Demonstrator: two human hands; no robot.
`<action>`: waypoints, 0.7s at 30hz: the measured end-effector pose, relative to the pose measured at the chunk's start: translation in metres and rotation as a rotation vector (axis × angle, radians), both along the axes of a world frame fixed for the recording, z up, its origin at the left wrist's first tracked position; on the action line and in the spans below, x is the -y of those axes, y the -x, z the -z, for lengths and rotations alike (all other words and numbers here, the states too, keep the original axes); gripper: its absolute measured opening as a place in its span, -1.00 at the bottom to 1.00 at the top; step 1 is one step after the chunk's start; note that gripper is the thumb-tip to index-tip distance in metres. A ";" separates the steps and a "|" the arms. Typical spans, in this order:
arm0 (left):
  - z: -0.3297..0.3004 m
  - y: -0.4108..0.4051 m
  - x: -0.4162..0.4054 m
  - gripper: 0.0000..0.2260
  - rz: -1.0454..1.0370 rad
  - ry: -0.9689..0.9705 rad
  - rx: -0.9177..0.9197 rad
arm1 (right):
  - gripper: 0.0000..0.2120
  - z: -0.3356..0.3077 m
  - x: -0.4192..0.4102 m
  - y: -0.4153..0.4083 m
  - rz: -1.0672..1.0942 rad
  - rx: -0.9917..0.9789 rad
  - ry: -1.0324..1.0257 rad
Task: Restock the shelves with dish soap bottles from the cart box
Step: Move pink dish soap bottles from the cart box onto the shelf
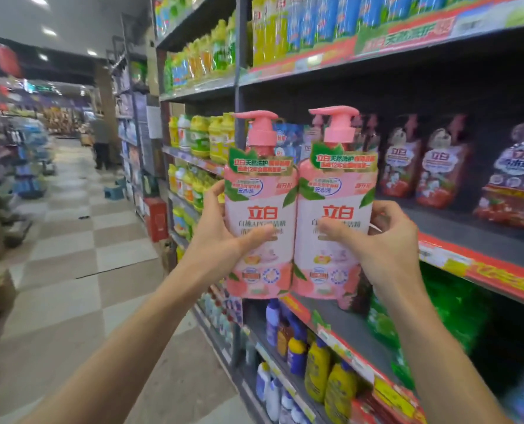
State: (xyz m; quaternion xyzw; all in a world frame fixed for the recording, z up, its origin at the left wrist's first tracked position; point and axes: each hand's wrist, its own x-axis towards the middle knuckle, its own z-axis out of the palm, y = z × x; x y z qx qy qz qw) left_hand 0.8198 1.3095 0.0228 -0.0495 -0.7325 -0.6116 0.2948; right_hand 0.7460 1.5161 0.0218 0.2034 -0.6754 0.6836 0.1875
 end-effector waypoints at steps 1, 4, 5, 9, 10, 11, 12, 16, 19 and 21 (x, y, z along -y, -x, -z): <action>0.001 0.011 0.010 -0.17 0.004 -0.005 0.002 | -0.56 -0.001 0.009 0.009 0.002 0.000 0.000; 0.003 0.050 0.036 -0.13 0.027 -0.026 -0.015 | -0.56 -0.002 0.033 0.039 0.018 -0.008 0.002; 0.002 0.063 0.044 -0.12 0.038 -0.030 -0.019 | -0.56 -0.002 0.040 0.049 0.025 -0.006 0.005; -0.001 0.118 0.071 -0.09 0.088 -0.024 -0.042 | -0.54 -0.003 0.066 0.094 0.079 -0.003 0.019; -0.002 0.132 0.077 -0.10 0.100 -0.022 -0.056 | -0.53 -0.003 0.073 0.106 0.088 -0.005 0.027; -0.004 0.147 0.083 -0.11 0.112 -0.021 -0.070 | -0.53 -0.004 0.080 0.119 0.102 -0.011 0.034; -0.005 0.164 0.090 -0.12 0.123 -0.017 -0.082 | -0.52 -0.004 0.086 0.133 0.118 -0.021 0.040; -0.019 0.239 0.118 -0.12 0.170 -0.007 -0.104 | -0.51 -0.015 0.110 0.193 0.169 -0.056 0.085; -0.034 0.291 0.132 -0.17 0.232 -0.003 -0.127 | -0.50 -0.026 0.124 0.233 0.233 -0.085 0.104; -0.043 0.322 0.137 -0.21 0.272 0.009 -0.152 | -0.49 -0.032 0.131 0.255 0.287 -0.106 0.120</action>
